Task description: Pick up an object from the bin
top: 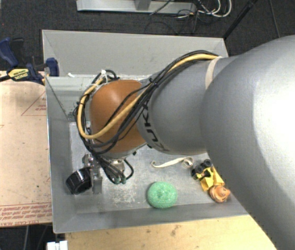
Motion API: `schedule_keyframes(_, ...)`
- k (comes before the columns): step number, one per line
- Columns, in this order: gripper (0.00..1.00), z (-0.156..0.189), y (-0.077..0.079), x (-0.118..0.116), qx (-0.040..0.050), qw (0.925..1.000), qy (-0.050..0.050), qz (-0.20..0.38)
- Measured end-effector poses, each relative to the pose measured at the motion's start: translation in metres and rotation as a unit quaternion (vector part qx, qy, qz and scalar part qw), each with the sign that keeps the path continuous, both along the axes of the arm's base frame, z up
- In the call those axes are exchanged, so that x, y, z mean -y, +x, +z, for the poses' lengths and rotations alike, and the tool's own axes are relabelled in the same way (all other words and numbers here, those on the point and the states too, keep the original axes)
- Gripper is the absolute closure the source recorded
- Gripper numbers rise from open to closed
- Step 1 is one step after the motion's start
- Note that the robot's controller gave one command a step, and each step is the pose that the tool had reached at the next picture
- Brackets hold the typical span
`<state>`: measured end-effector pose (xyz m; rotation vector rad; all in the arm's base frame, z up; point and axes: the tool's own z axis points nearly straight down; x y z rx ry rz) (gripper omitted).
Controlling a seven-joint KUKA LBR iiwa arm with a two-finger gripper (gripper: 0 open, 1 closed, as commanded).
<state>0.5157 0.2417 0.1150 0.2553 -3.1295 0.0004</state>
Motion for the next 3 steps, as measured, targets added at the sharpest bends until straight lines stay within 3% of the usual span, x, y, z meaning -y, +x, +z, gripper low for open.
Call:
schedule_keyframes(1,1.0,0.023,0.003,0.01,0.003,1.0,0.002,0.009)
schedule_keyframes(2,1.0,0.079,-0.003,0.015,-0.0009,0.9999,0.0,0.01)
schedule_keyframes(3,1.0,0.136,-0.001,0.015,0.0033,0.9999,0.001,0.011)
